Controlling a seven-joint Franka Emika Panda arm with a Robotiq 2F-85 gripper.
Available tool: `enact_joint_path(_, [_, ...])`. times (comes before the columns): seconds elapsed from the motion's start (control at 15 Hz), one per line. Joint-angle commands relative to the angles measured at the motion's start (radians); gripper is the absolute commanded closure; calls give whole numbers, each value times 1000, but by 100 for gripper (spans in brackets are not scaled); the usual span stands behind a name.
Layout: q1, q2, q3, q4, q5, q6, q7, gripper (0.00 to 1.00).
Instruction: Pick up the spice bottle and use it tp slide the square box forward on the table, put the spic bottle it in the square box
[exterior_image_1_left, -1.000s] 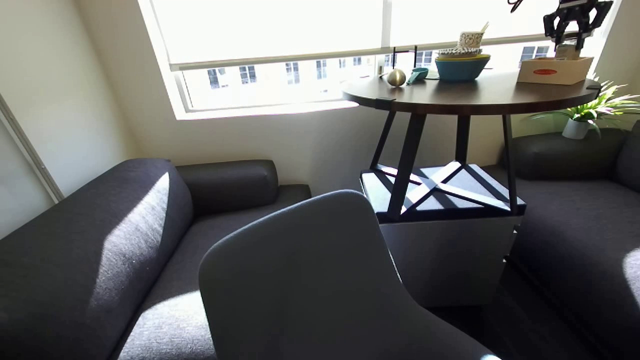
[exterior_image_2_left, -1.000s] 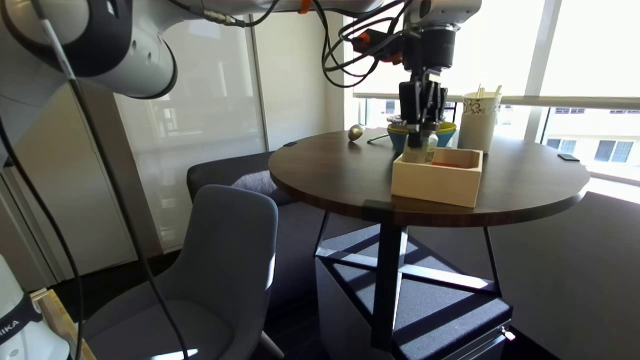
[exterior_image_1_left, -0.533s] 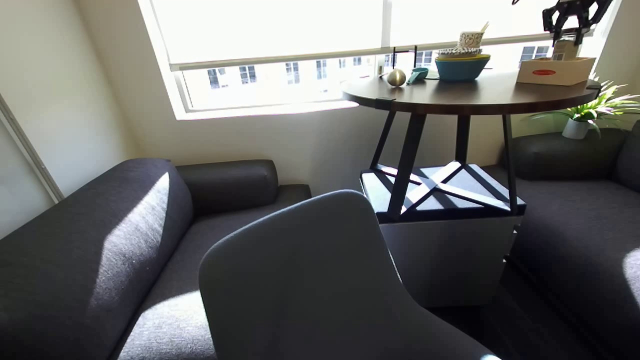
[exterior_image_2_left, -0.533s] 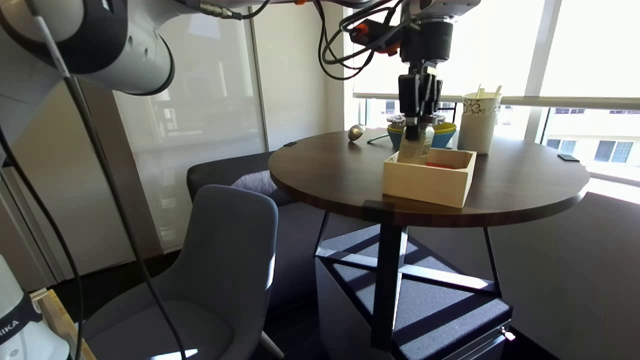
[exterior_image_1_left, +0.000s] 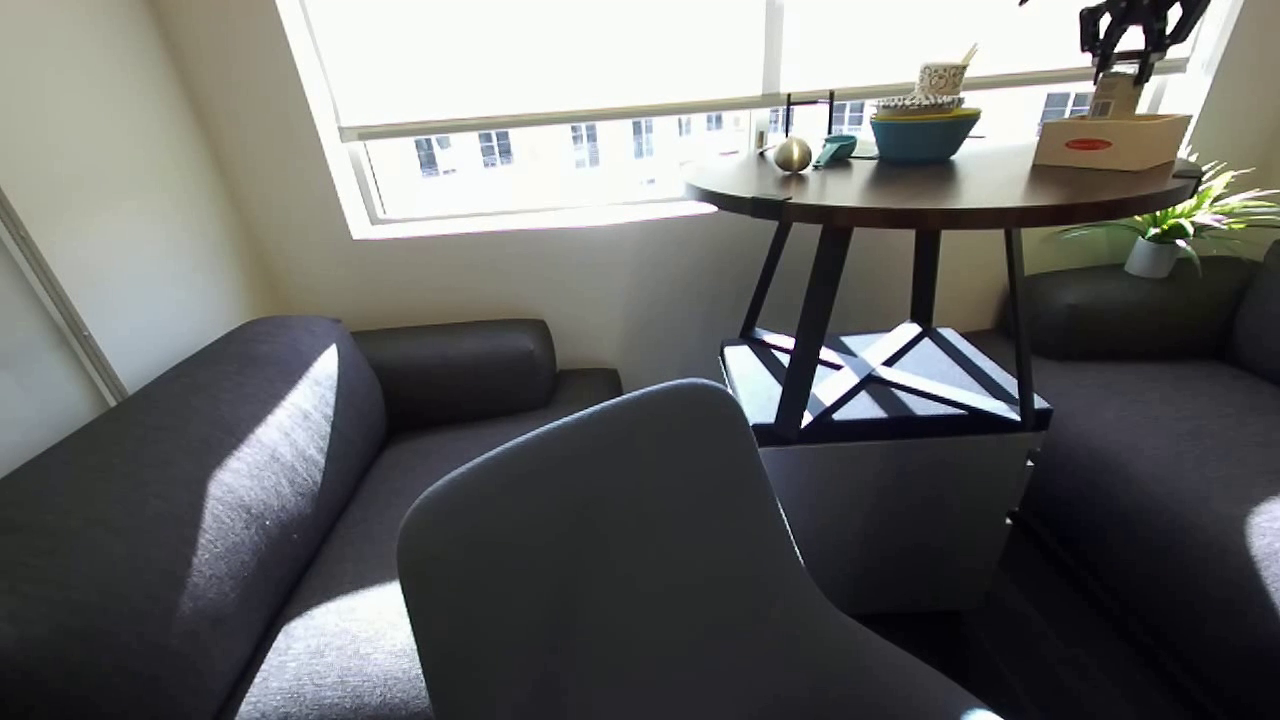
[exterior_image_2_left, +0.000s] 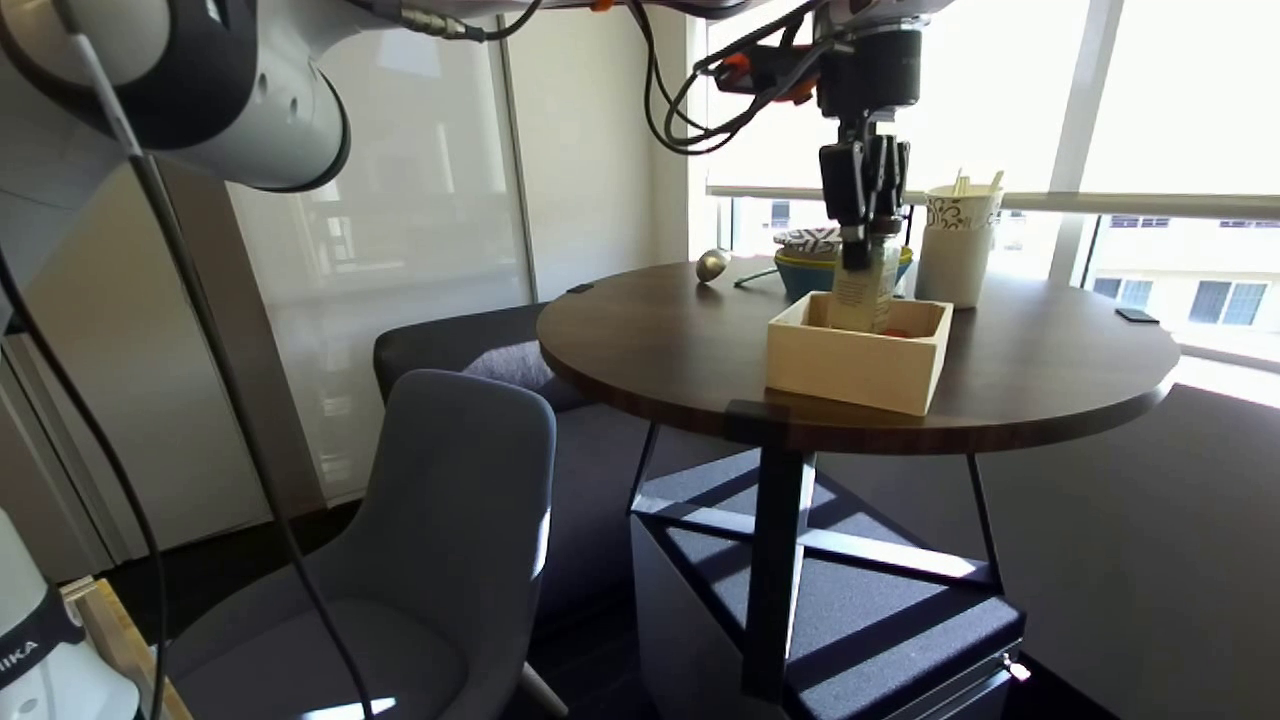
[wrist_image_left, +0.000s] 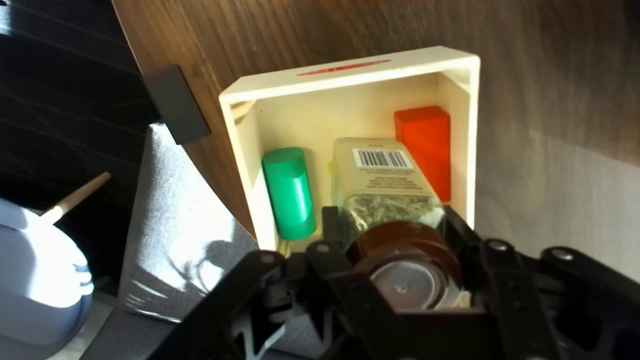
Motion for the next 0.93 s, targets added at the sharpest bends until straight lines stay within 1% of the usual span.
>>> enact_joint_path(0.0, [4, -1, 1, 1, 5, -1, 22, 18])
enact_joint_path(0.13, [4, -2, 1, 2, 5, -6, 22, 4])
enact_joint_path(0.2, [3, -4, 0, 3, 4, -9, 21, 1])
enact_joint_path(0.53, [-3, -31, 12, 0, 19, -24, -1, 0])
enact_joint_path(0.67, [3, -63, 23, -18, 16, -21, -70, 0])
enact_joint_path(0.73, [5, -74, 31, -24, 10, 1, -133, 0])
enact_joint_path(0.87, [9, -108, 51, -38, 12, -17, -232, 0])
